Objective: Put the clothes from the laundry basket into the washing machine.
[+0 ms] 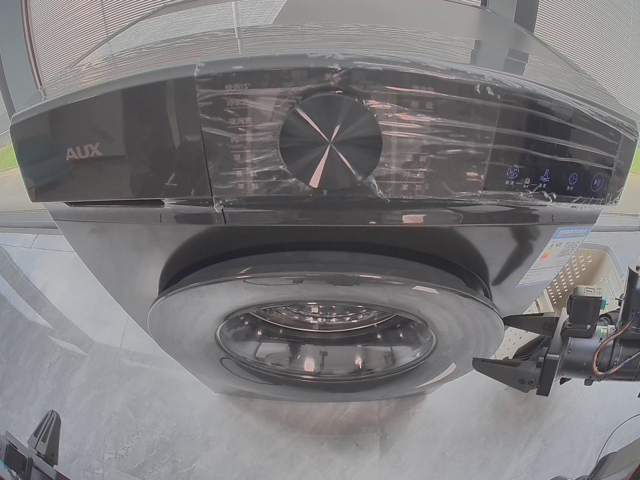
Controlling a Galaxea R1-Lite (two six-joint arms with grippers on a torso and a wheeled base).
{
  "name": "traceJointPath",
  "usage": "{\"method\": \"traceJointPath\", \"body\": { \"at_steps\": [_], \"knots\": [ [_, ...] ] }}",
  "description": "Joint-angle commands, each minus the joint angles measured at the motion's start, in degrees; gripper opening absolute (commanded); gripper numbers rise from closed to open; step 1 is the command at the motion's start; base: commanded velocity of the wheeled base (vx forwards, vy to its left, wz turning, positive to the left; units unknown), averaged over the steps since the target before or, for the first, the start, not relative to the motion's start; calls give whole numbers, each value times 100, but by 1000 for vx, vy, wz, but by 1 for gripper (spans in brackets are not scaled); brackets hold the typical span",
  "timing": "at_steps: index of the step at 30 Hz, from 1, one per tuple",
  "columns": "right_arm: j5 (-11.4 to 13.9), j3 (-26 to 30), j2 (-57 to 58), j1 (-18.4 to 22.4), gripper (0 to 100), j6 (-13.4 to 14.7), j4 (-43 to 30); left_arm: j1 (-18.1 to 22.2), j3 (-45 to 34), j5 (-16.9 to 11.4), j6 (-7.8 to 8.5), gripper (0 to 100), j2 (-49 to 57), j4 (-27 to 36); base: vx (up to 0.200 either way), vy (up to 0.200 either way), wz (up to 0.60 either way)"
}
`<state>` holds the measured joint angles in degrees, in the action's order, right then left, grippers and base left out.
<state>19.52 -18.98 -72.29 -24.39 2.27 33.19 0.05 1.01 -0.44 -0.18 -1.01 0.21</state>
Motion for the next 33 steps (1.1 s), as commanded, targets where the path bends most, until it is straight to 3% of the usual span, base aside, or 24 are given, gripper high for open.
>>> {"method": "traceJointPath", "body": {
  "at_steps": [1, 10, 19, 23, 28, 33],
  "knots": [
    [-1, -238, -330, -30, 100, 2, 12, 4, -101, 0, 1, 0, 92, -3, 0, 0, 0],
    [-18, -422, -690, -101, 100, 2, -6, -5, -101, 0, 1, 0, 92, 6, 0, 0, 0],
    [17, 483, 189, -382, 100, -42, -138, 4, -101, 0, 1, 0, 92, -3, 0, 0, 0],
    [17, 597, 681, -435, 100, -42, -569, 4, -101, 0, 1, 0, 92, -3, 0, 0, 0],
    [-18, 237, 593, -329, 100, -25, -911, -5, -101, 0, 1, 0, 92, -3, 0, 0, 0],
    [-27, -255, 13, -268, 100, 2, -841, -5, -92, -18, -61, 0, 92, -3, -200, 0, 0]
  ]
}}
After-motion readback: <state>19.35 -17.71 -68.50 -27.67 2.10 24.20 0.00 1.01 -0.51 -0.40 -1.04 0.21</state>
